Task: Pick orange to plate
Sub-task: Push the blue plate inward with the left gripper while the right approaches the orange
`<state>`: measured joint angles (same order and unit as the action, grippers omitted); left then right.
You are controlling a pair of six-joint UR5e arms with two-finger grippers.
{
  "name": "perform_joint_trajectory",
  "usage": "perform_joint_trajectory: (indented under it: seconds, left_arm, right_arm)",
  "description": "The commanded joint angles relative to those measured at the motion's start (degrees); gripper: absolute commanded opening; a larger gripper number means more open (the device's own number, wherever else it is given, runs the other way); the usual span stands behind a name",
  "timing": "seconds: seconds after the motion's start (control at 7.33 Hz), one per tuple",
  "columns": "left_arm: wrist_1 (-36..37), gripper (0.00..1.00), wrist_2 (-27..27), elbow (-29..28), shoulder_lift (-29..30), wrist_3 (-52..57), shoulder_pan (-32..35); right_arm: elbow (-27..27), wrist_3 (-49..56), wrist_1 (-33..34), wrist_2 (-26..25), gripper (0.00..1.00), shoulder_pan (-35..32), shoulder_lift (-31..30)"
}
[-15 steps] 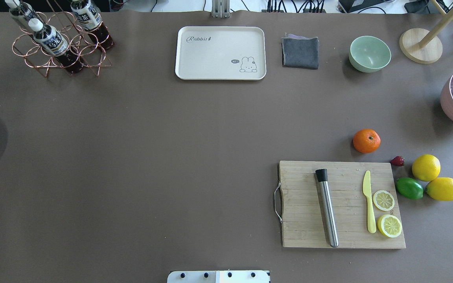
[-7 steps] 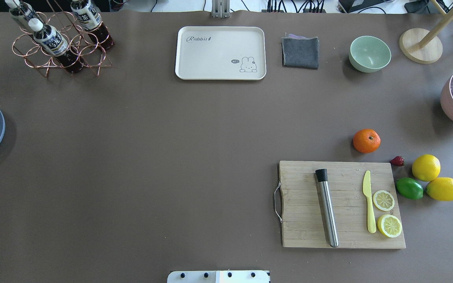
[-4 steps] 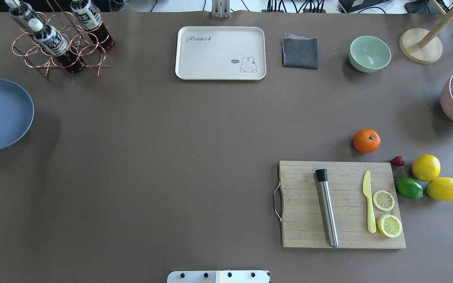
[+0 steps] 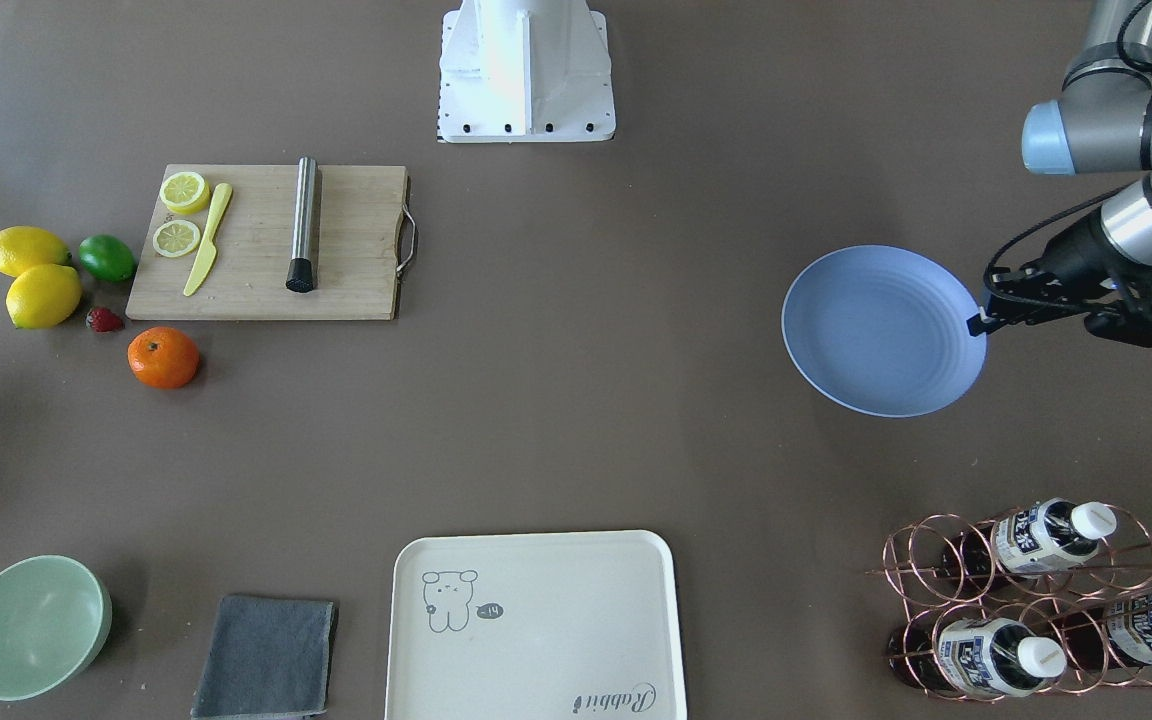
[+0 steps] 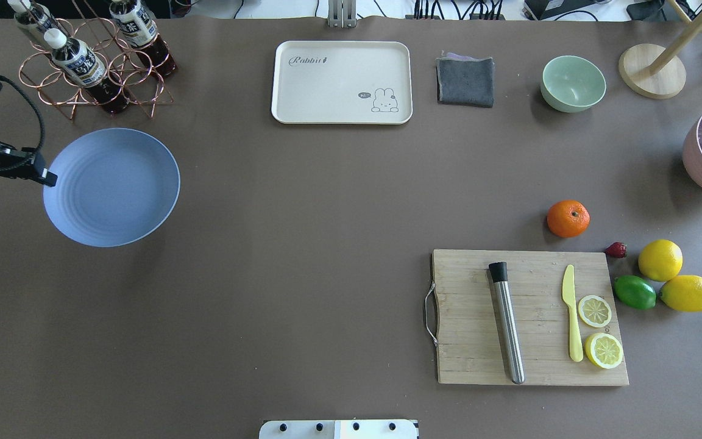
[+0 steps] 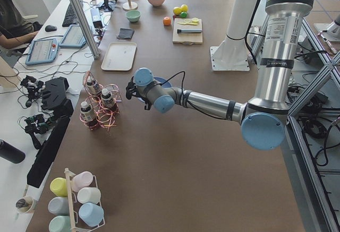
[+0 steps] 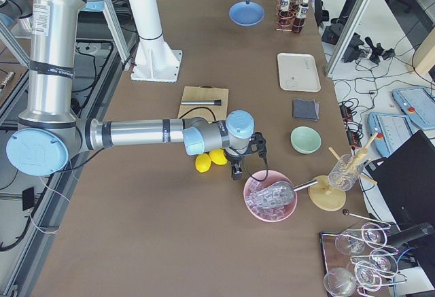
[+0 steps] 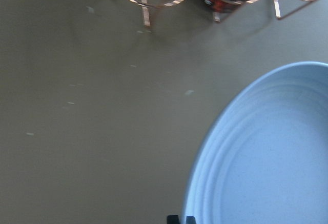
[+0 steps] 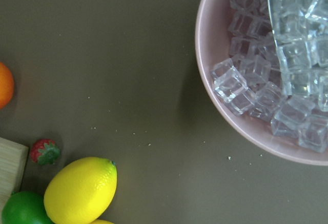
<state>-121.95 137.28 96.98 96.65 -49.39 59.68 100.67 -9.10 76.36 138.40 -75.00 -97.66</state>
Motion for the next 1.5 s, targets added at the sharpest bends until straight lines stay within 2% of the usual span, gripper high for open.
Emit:
perform_joint_trajectory:
  seconds: [0.0, 0.14, 0.27, 0.55, 0.68, 0.82, 1.23, 1.36]
  left_arm:
    - [0.0, 0.0, -7.0, 3.4, 6.5, -16.0, -11.0]
    - [0.1, 0.0, -13.0, 2.8, 10.1, -21.8, -17.9]
    - [0.6, 0.0, -16.5, 1.5, 14.1, -26.2, -21.9]
    - [0.9, 0.0, -21.0, -1.4, 19.1, -28.4, -26.4]
    - [0.9, 0.0, -23.4, -2.8, 21.1, -29.2, -28.5]
    - [0.9, 0.0, -24.5, -4.9, 22.3, -29.2, -29.5]
    - [0.8, 0.0, -25.6, -5.4, 22.4, -29.1, -30.2]
    - [0.8, 0.49, -25.6, -5.4, 22.4, -29.1, -30.2]
  right_arm:
    - [0.1, -12.4, -9.8, -0.5, 1.0, 6.2, 0.2]
    - [0.2, -17.0, -11.7, -0.5, 1.0, 8.4, 1.2]
    - [0.2, -21.7, -11.8, -1.5, 1.0, 10.9, 3.5]
    - [0.4, -31.3, -11.9, -7.2, 1.0, 18.0, 8.0]
    - [0.8, -34.6, -11.9, -7.4, 1.0, 20.1, 9.2]
    - [0.8, -36.2, -11.9, -8.1, 1.0, 21.4, 9.7]
    - [0.3, -39.7, -11.8, -13.9, 1.0, 26.0, 12.3]
    - [0.1, -38.8, -11.4, -16.8, 1.0, 27.8, 12.2]
